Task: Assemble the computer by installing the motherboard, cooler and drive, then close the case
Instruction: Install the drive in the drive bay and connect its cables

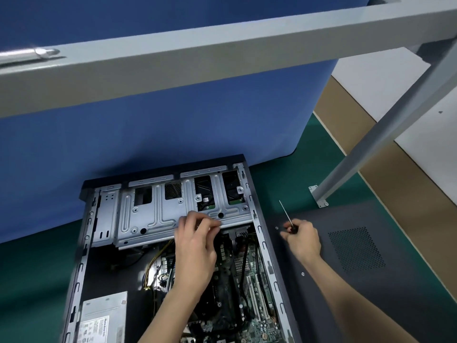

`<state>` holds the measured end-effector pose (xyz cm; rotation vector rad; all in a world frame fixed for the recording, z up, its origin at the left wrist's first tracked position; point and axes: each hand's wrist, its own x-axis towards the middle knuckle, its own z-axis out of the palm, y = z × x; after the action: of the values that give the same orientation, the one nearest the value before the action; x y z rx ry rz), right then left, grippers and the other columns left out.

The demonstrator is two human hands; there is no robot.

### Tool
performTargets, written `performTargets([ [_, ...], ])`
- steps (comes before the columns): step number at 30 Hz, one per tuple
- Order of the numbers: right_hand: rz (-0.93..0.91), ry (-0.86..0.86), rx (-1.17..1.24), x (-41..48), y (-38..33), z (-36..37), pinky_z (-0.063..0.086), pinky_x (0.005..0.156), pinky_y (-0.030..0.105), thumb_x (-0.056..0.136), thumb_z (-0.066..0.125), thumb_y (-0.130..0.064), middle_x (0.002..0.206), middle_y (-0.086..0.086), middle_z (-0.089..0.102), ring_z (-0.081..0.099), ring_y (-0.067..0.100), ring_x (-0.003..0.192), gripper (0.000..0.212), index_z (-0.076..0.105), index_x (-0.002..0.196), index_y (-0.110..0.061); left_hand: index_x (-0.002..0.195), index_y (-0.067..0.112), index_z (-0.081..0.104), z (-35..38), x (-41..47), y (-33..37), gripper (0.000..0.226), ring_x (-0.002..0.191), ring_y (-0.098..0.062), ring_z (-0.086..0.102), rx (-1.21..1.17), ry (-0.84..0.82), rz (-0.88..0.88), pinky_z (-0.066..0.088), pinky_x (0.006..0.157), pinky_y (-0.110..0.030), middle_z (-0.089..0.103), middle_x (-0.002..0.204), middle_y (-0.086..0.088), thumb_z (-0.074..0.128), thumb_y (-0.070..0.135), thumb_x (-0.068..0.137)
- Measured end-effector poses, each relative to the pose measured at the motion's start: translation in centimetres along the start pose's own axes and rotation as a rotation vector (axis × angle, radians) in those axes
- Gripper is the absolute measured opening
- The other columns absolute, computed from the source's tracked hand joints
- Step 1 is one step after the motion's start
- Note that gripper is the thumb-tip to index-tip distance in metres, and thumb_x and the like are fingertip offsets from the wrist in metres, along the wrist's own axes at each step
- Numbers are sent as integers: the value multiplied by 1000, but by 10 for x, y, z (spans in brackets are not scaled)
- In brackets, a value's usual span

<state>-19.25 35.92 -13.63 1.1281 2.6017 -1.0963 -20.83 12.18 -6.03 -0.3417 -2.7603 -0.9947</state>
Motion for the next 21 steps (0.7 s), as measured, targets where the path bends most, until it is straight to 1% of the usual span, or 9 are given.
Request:
performTargets([
  [3, -26, -7, -112, 9, -10, 10, 46, 75, 32, 85, 72, -20, 100, 5, 65, 62, 28, 96, 10, 69, 94, -17, 86, 12, 67, 2, 2, -4, 17, 93, -15, 42, -33, 3, -7, 39, 82, -36, 51, 95, 5, 67, -4, 80],
  [6, -88, 10, -217, 13, -14, 18, 43, 72, 34, 88, 63, -11, 105, 9, 63, 60, 33, 96, 8, 68, 95, -13, 86, 12, 67, 3, 3, -6, 17, 94, -16, 43, -45, 0, 7, 40, 83, -38, 52, 96, 5, 68, -4, 79],
  [9, -94, 41, -228, 15, -18, 17, 45, 72, 36, 88, 62, -8, 99, 12, 65, 62, 35, 92, 10, 68, 96, -8, 86, 13, 69, -1, 4, -5, 17, 93, -18, 47, -76, -15, -19, 40, 83, -37, 53, 95, 6, 69, -3, 80],
  [11, 25, 75, 130, 15, -29, 5, 49, 63, 31, 87, 67, -7, 80, 14, 66, 64, 30, 71, 12, 68, 96, 2, 88, 14, 72, -5, 7, -2, 10, 91, -17, 50, -148, -15, -51, 42, 82, -36, 56, 92, 8, 69, 7, 83],
  [13, 83, 63, 584, 5, -52, -16, 42, 45, 22, 85, 68, 0, 61, 9, 57, 50, 14, 43, 9, 65, 90, 7, 90, 18, 73, -13, 12, 6, 10, 88, -12, 57, -243, 8, -84, 47, 80, -39, 62, 88, 11, 66, 23, 83],
  [15, 68, -50, 860, -18, -81, -37, 36, 41, 22, 79, 70, 4, 57, 7, 51, 40, 10, 37, 6, 64, 82, 4, 91, 24, 73, -19, 20, 20, 12, 87, -7, 62, -408, 17, -149, 51, 80, -36, 65, 87, 14, 68, 28, 81],
  [17, 57, -276, 1023, -47, -111, -50, 35, 40, 24, 71, 73, 0, 55, 7, 48, 37, 12, 38, 15, 63, 81, 5, 92, 26, 74, -25, 27, 33, 14, 87, -8, 64, -571, 8, -202, 52, 79, -31, 68, 88, 14, 71, 28, 78],
  [19, 97, -516, 1075, -73, -135, -52, 34, 38, 22, 67, 73, -5, 54, 6, 45, 35, 11, 38, 23, 62, 83, 7, 92, 22, 76, -31, 34, 44, 14, 85, -11, 65, -635, 11, -175, 52, 76, -28, 69, 86, 12, 73, 25, 78],
  [21, 157, -656, 1113, -91, -152, -49, 33, 38, 22, 69, 71, -6, 57, 4, 44, 34, 10, 39, 20, 59, 81, 4, 89, 16, 77, -36, 38, 45, 11, 82, -12, 66, -646, 42, -136, 52, 73, -24, 69, 84, 8, 73, 19, 79],
])
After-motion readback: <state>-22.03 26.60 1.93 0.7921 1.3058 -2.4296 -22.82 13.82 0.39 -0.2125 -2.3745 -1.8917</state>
